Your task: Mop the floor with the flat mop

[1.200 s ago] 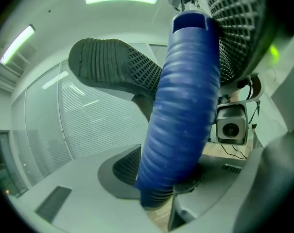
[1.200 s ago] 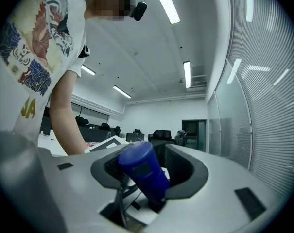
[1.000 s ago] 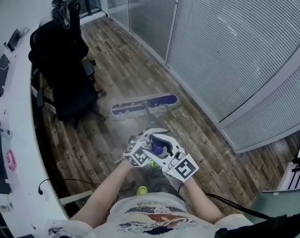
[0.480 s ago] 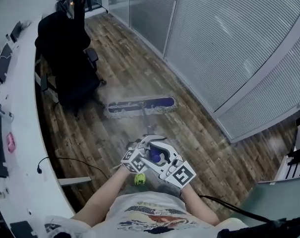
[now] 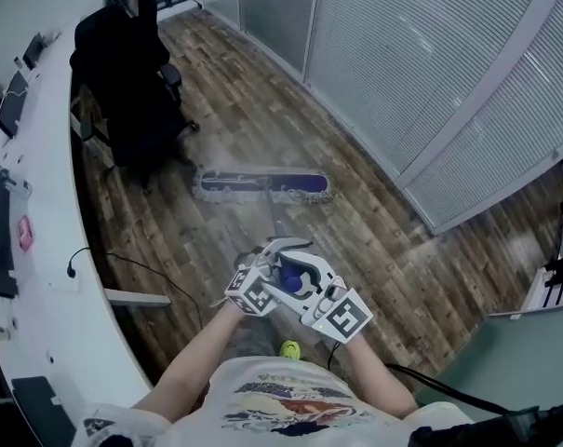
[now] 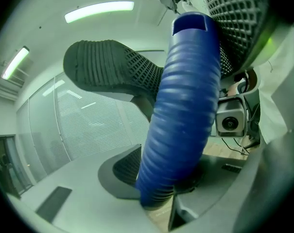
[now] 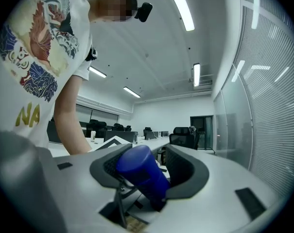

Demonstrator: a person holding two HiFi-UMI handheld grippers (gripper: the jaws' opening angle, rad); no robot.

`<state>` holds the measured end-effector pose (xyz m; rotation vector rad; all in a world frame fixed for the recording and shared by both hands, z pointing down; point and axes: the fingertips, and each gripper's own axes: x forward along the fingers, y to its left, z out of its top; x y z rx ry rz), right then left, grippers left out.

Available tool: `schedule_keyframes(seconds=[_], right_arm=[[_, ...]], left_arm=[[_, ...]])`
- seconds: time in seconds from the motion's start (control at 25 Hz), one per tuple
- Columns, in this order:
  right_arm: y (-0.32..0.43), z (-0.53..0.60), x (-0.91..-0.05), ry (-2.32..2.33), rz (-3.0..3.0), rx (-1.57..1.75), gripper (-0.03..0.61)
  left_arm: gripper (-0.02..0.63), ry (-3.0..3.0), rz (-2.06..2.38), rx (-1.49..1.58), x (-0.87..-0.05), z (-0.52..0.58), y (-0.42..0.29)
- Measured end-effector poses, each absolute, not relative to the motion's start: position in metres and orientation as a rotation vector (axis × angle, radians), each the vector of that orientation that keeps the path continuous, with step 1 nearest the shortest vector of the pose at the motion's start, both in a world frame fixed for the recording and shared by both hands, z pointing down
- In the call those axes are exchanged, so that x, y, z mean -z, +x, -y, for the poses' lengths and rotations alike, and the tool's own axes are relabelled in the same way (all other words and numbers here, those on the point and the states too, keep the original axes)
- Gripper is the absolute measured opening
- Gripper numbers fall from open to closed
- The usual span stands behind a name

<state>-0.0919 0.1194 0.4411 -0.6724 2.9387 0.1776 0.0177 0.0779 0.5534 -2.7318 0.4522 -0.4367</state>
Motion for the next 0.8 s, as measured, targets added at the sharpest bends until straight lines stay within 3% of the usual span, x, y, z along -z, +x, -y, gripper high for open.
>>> schedule_keyframes(seconds=[0.4,0.56,0.8], right_arm=[[-0.056,-0.245,-0.412,-0.662,-2.888,-0.189,0.204],[-0.053,-0.265,-0.452,-0.628,-3.147,-0.309,0.202],[-0.047,-0.240,-0.424,-0.682,-2.866,-0.160,0.204]], left_arm=[[0.097,-2.752,-0.522,0.379,-0.528,-0.204,0.050],[0.097,-2.747,-0.509,0.397,-0.535,-0.219,0.050],[0.097,-2.735,-0.484,0.385,-0.537,-0.199,0.057]])
